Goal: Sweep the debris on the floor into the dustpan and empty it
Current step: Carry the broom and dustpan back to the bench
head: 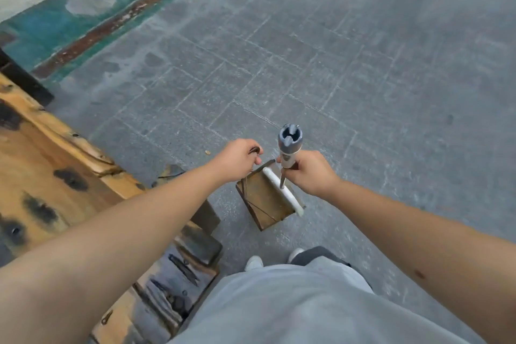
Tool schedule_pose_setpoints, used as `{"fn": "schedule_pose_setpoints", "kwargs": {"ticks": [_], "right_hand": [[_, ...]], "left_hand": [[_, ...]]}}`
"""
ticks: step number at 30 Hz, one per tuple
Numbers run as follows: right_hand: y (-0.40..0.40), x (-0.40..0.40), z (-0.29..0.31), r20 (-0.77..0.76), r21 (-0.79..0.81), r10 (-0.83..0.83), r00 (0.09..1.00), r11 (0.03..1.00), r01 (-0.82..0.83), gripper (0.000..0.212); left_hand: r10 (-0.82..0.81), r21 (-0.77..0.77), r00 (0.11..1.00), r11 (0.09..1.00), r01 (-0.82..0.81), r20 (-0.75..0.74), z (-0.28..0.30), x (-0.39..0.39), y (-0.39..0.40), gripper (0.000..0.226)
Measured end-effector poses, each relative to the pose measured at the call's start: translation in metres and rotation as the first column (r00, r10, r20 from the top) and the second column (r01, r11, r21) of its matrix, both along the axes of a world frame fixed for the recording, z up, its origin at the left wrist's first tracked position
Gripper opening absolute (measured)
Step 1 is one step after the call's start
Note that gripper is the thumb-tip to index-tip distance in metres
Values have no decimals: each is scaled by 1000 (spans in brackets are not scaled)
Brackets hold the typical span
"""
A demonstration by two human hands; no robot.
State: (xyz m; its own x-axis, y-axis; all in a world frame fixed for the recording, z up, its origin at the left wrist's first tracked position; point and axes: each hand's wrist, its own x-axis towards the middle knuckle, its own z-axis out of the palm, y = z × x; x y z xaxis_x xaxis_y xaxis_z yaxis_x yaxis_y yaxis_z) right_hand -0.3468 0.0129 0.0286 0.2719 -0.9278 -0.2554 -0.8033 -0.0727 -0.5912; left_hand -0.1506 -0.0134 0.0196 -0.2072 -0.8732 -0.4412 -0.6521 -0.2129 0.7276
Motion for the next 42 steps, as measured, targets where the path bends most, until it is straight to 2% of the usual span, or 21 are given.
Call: {"fn": "schedule_pose_setpoints", "kwargs": {"ticks": [4,7,10,12,16,18,22,25,27,29,31,34,37,39,41,42], "right_hand": [[-84,31,-3,16,1,184,983,983,-184,11],[-150,57,-13,1,36,362,932,931,-362,15],[-217,90,-24,-26,43,501,865,865,-500,40],[-247,110,-27,-58,46,548,834,836,-546,39],[-292,165,-35,-64,88,710,701,704,-705,36],[-306,197,-44,-68,110,770,635,638,-762,45],[-324,259,-74,-103,155,835,540,550,-821,46],[-337,307,-107,-91,194,842,532,539,-820,52],[-345,324,-120,-104,214,839,534,544,-812,41],[-349,350,-140,-118,207,876,467,481,-852,12],[-349,370,-156,-148,191,905,400,423,-886,17],[-345,382,-179,-165,216,935,315,346,-913,12],[-340,381,-201,-161,268,967,198,236,-934,8],[-335,381,-210,-135,284,982,135,168,-944,11],[-328,385,-215,-108,290,990,86,114,-950,14],[-326,387,-217,-103,289,992,67,94,-953,15]], "left_hand": [[134,30,990,990,-135,34,-13,29,-57,27],[144,-15,975,989,-144,169,-20,51,-99,26],[235,-66,922,972,-226,306,-29,79,-137,20],[290,-90,884,957,-277,367,-36,96,-154,20],[355,-92,852,933,-347,385,-56,135,-173,19],[395,-110,843,918,-382,365,-69,160,-178,20],[410,-54,842,907,-418,352,-101,221,-188,21],[448,-7,837,883,-470,313,-130,262,-189,21],[459,39,836,870,-491,301,-144,271,-187,22],[472,65,835,859,-507,281,-161,284,-182,18],[509,95,820,832,-546,262,-177,291,-176,20],[559,162,792,782,-602,247,-199,291,-169,28],[659,178,721,700,-692,212,-219,289,-160,33],[734,185,643,615,-766,219,-231,292,-150,30],[730,228,634,592,-773,255,-237,295,-136,28],[690,254,667,617,-745,281,-237,297,-131,25]]}}
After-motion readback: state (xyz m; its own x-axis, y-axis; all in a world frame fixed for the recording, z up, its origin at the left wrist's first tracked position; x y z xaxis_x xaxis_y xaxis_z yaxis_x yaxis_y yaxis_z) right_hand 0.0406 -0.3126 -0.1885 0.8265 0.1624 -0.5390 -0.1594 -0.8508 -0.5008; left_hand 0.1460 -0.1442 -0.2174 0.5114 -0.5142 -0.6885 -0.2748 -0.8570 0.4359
